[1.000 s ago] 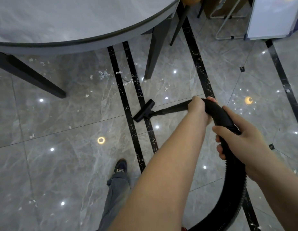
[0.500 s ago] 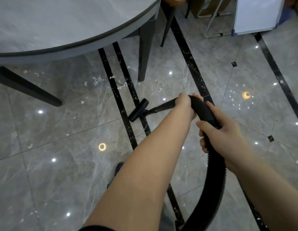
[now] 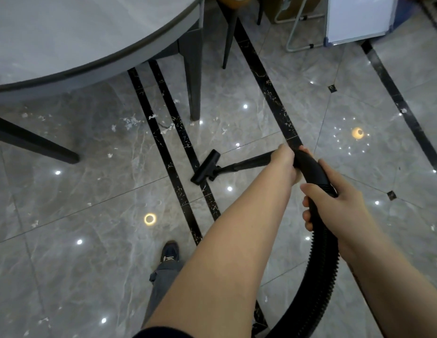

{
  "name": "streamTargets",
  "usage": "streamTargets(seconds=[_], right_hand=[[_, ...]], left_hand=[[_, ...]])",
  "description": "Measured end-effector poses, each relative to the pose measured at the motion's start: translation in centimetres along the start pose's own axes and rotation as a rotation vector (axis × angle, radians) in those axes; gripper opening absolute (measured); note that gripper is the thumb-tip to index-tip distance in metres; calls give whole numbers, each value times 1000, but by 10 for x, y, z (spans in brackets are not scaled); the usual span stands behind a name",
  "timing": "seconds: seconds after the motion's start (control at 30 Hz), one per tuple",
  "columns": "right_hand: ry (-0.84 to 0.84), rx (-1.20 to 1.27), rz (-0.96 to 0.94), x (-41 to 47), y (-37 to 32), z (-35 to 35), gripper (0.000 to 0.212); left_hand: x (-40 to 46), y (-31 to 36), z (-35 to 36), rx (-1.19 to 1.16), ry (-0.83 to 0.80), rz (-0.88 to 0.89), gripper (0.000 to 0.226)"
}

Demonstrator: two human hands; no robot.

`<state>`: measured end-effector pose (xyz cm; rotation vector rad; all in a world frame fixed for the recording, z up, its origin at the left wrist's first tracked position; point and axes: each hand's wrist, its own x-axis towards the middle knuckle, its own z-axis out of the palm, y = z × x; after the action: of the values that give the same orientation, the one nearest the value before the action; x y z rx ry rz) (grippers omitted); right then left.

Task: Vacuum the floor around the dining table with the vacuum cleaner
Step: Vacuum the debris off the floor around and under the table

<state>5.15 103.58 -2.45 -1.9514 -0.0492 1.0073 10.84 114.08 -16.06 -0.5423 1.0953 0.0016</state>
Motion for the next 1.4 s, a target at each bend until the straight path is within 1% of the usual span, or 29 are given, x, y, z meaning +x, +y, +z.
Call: streamTargets(seconds=[0.1, 0.2, 0.27, 0.33, 0.43, 0.47, 0.6, 0.73, 0.8, 0.87, 0.9, 0.97, 1.1, 1.17, 1.23, 1.3, 1.33, 1.4], right_hand=[[15, 38, 18, -1, 5, -18, 64], [20, 69, 23, 5, 3, -29, 64], [22, 78, 9, 14, -1, -30, 64], [34, 75, -15, 26, -3, -28, 62], [63, 64, -48, 46, -5, -15, 59], [76, 72, -49, 52, -6, -10, 59], [116, 130, -28, 78, -16, 1, 61], [195, 170, 57, 87, -20, -5, 63], [231, 181, 79, 86, -24, -6, 65], [259, 165, 73, 83, -28, -3, 65], [274, 158, 67, 86, -32, -1, 66], [300, 146, 61, 92, -39, 6, 66], [316, 139, 41, 113, -55, 18, 68], [305, 140, 30, 126, -63, 25, 68], [288, 143, 18, 141, -72, 31, 68], [278, 141, 4, 155, -80, 37, 69], [276, 136, -1, 160, -84, 38, 69], [276, 135, -2, 168, -88, 41, 70]], left_hand=[[9, -20, 4, 80, 5, 15, 22], [11, -26, 13, 161, 27, 45, 23], [11, -22, 21, 176, 5, 81, 23], [14, -13, 33, 187, -12, 152, 27], [11, 4, 50, 268, -19, 188, 29], [11, 9, 56, 316, -2, 192, 28], [23, 26, 82, 349, 68, 113, 22], [45, 21, 95, 446, 150, 20, 14], [55, 17, 100, 484, 115, 4, 19], [59, 15, 101, 475, 125, -1, 24], [67, 16, 103, 499, 135, 18, 23], [69, 18, 108, 585, 97, 50, 21], [73, 39, 135, 644, 110, 91, 26], [74, 53, 151, 691, 137, 124, 33], [88, 70, 165, 692, 202, 138, 43], [93, 84, 177, 736, 251, 164, 38], [89, 89, 183, 752, 239, 175, 34], [89, 97, 189, 683, 210, 181, 29]])
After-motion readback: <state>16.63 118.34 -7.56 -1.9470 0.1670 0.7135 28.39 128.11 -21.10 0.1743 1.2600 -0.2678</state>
